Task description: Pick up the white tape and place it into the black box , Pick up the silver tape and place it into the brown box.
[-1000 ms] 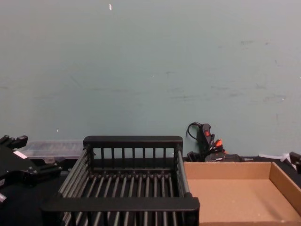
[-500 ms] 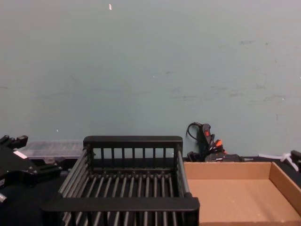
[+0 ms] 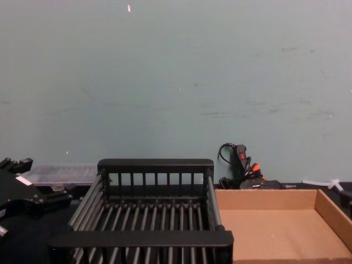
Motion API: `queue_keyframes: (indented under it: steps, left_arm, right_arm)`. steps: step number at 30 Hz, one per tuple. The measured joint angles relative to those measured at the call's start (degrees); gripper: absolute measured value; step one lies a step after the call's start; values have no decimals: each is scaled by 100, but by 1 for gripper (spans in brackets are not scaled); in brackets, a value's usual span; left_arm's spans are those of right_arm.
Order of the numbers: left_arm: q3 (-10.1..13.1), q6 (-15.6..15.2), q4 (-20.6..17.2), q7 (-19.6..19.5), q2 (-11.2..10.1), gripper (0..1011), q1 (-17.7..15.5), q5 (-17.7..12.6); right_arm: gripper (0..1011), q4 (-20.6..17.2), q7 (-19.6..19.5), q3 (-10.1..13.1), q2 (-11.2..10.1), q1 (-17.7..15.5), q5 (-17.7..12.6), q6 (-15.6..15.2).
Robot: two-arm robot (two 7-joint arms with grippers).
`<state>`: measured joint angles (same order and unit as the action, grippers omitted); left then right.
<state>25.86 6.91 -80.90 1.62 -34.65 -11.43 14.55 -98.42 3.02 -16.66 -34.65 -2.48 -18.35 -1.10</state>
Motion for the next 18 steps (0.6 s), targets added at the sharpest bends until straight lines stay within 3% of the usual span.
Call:
queue_keyframes:
  steps: [18]
  left_arm:
    - [0, 0, 0, 0, 0, 1001, 0, 0]
  right_arm:
    - [1002, -987, 209, 362, -77, -882, -428, -1201]
